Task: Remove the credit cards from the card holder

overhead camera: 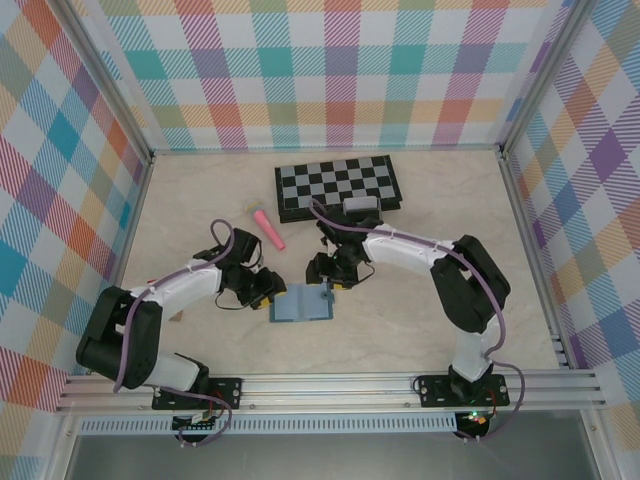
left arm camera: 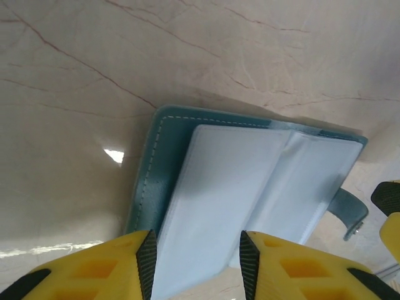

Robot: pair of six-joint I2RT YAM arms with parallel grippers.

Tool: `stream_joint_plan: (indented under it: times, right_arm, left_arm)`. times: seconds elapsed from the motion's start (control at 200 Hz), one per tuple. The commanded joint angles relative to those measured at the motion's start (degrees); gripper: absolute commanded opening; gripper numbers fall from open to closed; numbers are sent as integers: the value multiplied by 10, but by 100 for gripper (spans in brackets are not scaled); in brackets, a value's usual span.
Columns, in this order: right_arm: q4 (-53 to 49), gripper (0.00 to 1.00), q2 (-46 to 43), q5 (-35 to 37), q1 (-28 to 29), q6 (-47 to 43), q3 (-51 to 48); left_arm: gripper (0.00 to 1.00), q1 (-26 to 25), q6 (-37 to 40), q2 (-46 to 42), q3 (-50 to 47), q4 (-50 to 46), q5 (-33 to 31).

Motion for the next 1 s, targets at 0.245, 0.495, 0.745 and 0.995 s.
stream_joint_plan:
  times: [0.245,0.495,0.745,0.995]
  right_arm:
    - [-19,56,38,-26,4,-22,27]
    - [-28,55,53,-26,4,-31,31]
    - [-35,55,62,-20,4,-36,34]
    - [-38,55,75,-27,4,-37,41]
  left_arm:
    - [27,-5,-11,26,12,32,22]
    - [29,-5,10,15,27,-20,-13]
    - [30,-5,24,18,37,-47,-55]
    - [28,-6,22,32,37,-27,-36]
